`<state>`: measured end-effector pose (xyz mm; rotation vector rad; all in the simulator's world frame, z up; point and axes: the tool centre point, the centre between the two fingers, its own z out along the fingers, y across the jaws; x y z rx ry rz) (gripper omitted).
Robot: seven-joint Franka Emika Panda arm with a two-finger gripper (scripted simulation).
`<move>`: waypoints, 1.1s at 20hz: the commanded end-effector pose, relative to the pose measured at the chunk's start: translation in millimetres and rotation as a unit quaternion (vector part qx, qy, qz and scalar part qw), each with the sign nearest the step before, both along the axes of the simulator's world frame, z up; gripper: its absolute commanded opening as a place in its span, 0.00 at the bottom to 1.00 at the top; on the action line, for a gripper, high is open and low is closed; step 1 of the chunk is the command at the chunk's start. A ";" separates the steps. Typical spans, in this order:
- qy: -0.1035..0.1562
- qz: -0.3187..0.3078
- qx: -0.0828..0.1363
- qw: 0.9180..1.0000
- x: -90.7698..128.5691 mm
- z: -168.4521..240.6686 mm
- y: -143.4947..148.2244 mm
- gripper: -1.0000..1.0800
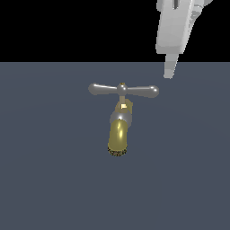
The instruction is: Turn on the faucet by rotating a designated handle.
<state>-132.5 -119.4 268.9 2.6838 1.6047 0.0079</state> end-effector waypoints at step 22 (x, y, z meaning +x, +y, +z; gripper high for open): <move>0.006 0.162 0.003 0.987 55.3 -70.2 -0.5 0.00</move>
